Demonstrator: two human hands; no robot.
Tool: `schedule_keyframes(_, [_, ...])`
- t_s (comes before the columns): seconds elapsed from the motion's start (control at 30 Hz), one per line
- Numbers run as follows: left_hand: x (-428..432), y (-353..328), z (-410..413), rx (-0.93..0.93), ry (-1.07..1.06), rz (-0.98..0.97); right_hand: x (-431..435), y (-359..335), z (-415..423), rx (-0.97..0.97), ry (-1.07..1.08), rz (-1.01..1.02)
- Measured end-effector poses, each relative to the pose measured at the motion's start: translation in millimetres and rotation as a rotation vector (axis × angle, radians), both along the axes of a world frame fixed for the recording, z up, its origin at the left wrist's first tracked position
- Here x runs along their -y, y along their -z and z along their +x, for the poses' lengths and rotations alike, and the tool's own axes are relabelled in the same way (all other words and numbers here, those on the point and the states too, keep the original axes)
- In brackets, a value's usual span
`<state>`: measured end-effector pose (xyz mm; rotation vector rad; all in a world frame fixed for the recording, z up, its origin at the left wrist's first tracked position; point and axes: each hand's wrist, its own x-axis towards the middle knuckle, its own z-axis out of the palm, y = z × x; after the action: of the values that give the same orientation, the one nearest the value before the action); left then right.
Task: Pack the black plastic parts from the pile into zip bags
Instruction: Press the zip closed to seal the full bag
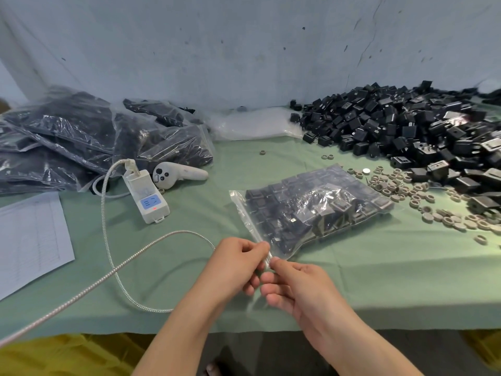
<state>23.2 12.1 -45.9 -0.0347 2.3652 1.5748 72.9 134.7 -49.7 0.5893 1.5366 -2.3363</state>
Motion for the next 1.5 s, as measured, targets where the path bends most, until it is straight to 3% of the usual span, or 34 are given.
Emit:
schedule_keyframes(0.53, [0, 4, -1, 0.033, 0.018, -0.007, 1, -4, 3, -0.032, -0.033, 0.045])
schedule_keyframes(0.73, [2, 3, -1, 0.043, 0.016, 0.055, -4, -8, -1, -0.091, -0.071, 0.147])
schedule_keyframes(1.5, [-4, 2, -4, 0.055, -0.005, 0.112, -5, -5, -8, -0.071, -0.085, 0.045])
